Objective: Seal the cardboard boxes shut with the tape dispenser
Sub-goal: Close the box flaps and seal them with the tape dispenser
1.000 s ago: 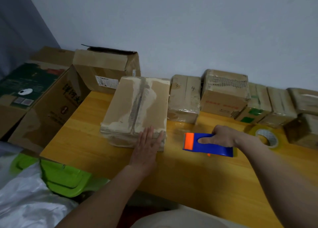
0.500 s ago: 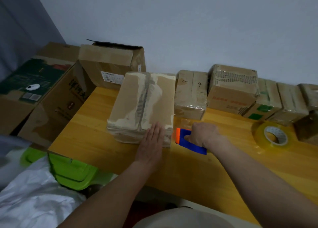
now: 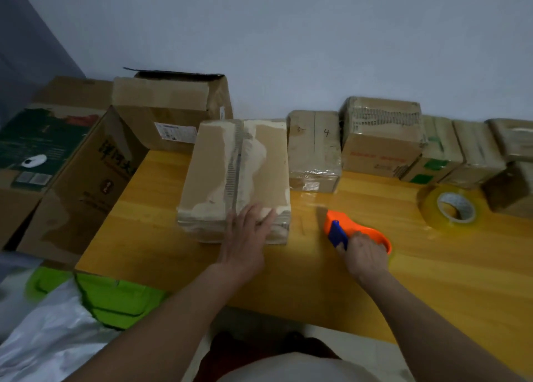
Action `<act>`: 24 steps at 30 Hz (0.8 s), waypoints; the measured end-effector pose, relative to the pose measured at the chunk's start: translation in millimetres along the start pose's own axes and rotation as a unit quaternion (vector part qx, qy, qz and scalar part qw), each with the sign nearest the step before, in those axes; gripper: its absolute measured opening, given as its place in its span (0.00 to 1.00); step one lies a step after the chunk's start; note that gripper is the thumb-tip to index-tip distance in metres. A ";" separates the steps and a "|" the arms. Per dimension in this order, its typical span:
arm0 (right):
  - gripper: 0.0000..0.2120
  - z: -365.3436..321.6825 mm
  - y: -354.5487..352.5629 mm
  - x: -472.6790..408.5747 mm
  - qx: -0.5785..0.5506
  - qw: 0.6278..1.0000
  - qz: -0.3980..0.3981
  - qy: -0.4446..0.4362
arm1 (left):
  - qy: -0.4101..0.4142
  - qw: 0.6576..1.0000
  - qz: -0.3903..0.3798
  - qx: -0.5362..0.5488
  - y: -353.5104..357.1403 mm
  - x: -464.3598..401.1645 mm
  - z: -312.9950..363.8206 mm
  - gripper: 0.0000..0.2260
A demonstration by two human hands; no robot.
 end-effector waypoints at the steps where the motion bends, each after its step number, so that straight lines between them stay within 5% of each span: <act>1: 0.18 -0.5 5.8 3.8 0.001 1.000 -0.002 0.009 | -0.005 1.000 -0.008 -0.008 -0.6 -0.1 -3.4 0.43; 7: 0.21 0.1 30.8 19.1 -0.073 0.991 -0.082 0.073 | 0.043 0.999 -0.024 -0.004 -2.0 5.3 -23.2 0.40; 11: 0.17 -23.5 7.3 25.4 -0.167 0.982 0.068 0.062 | 0.089 0.995 -0.032 0.043 -1.4 5.9 -55.5 0.38; 14: 0.12 -72.6 -17.1 34.9 -0.382 0.907 0.172 -0.028 | 0.120 0.992 -0.040 -0.002 -3.0 -2.6 -76.9 0.37; 17: 0.17 -124.2 -21.8 30.2 -0.497 0.854 0.137 -0.068 | 0.102 0.993 -0.050 -0.021 -2.6 -9.9 -100.8 0.38; 21: 0.20 -151.8 -9.6 9.6 -0.592 0.800 0.097 0.010 | 0.121 0.989 -0.069 -0.040 5.3 -10.8 -124.1 0.40; 24: 0.21 -153.3 6.5 -1.9 -0.696 0.705 0.120 0.064 | 0.136 0.986 -0.077 -0.051 10.4 -12.0 -128.1 0.45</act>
Point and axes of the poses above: each hand's wrist, its own x-axis away from the middle knuckle, its own y-axis out of the palm, z = x × y, the point moved 2 cm from there along -x, towards the middle knuckle, and after that the axes turned 11 degrees about -x, right-handed, at the moved point
